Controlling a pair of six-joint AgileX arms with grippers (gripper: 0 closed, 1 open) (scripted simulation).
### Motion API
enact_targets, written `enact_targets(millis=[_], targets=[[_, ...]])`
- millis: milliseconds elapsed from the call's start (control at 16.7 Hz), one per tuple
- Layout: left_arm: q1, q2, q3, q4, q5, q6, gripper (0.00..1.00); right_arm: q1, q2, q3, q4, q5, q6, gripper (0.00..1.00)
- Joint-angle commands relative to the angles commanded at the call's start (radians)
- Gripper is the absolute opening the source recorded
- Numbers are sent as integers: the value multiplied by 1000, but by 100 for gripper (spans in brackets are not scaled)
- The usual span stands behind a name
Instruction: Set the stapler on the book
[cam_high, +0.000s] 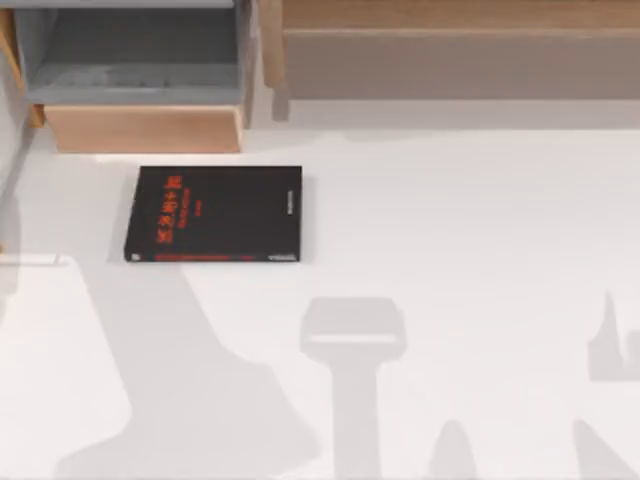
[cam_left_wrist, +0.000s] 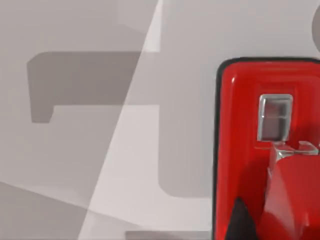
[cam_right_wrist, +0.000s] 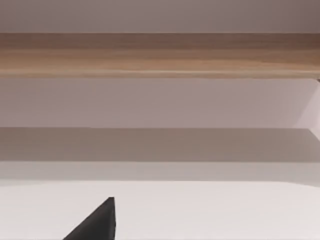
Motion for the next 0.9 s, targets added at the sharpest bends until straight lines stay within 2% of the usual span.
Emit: enact_targets(millis=[480,900], targets=[[-12,-179,-21,-68,2,-15,0,0,0,0,0,0,0,100],[-129,-364,-141,-82,-19,-74,0,0,0,0,0,0,0,100]])
